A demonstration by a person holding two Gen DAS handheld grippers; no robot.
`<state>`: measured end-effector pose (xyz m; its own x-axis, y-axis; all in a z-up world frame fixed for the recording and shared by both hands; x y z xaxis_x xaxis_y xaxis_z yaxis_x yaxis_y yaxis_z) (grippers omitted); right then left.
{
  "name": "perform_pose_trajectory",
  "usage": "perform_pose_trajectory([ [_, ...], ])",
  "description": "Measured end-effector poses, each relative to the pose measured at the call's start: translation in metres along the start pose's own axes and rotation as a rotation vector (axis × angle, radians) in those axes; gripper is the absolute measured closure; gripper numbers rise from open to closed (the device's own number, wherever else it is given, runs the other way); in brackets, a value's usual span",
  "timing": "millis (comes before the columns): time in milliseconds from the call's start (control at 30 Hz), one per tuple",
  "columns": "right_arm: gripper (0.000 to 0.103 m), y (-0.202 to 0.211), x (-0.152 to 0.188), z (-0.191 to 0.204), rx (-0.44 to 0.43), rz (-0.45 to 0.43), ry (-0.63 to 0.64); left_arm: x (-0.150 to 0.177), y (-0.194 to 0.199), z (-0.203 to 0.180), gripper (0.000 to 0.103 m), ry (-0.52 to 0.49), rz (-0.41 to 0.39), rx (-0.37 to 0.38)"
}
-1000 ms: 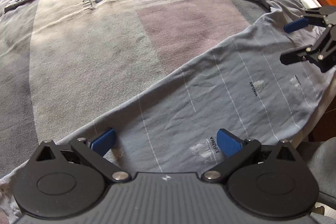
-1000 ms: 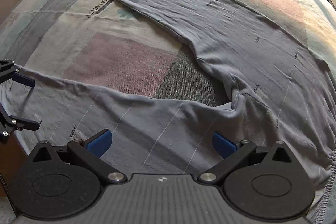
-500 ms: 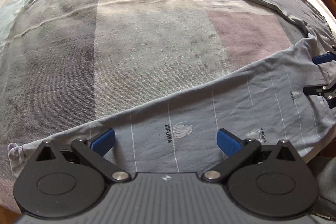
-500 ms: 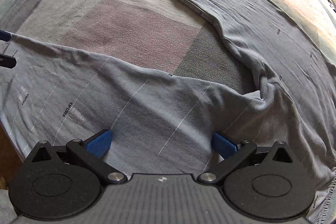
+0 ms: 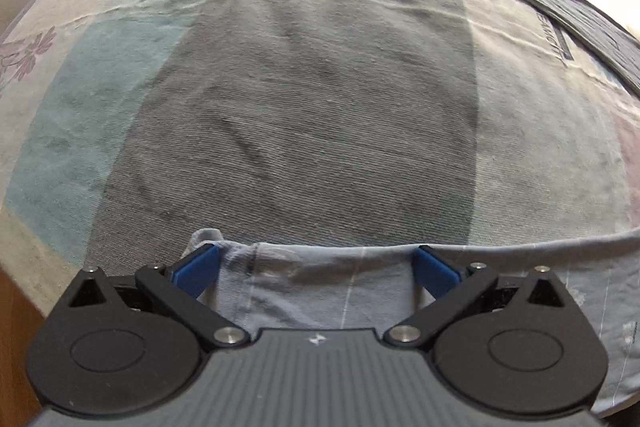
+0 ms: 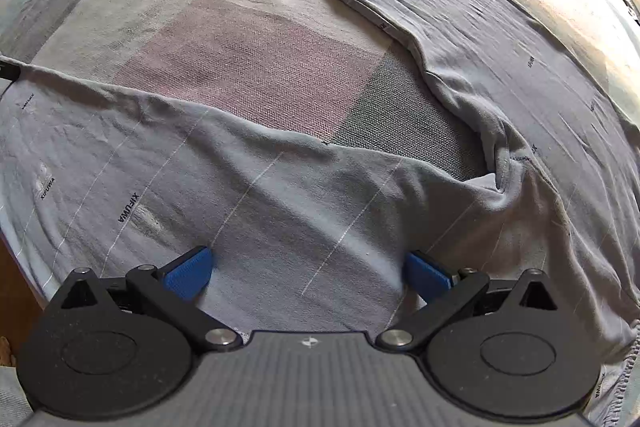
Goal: Fold clothes
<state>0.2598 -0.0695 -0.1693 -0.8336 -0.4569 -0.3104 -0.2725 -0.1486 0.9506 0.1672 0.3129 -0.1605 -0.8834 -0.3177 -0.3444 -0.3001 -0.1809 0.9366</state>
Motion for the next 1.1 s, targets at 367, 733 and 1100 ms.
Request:
perform_pose_trajectory([
  [367, 0.000, 0.001, 0.002, 0.001, 0.003, -0.014, 0.001, 0.052, 0.021, -0.058, 0.001, -0.293, 0.066, 0.067],
  [733, 0.000, 0.002, 0.004, 0.000, 0.002, -0.029, 0.005, 0.061, 0.027, -0.032, 0.001, -0.240, 0.095, 0.032],
  [1100, 0.000, 0.003, 0.006, -0.001, -0.006, -0.046, 0.021, 0.062, 0.031, -0.020, 0.001, -0.158, 0.162, 0.033],
])
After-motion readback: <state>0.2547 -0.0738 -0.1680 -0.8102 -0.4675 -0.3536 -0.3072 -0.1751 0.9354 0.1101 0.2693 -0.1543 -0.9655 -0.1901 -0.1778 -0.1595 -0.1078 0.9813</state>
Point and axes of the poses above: each gripper's, at about its wrist camera, not at the fingertips, and y roughly against the way its jaws point, z to its left, x to its underside, the point moved 6 cm from there along -y, roughly the way its jaws point, and after that the axes turned 1 degree about y, right-handed, at the moved point
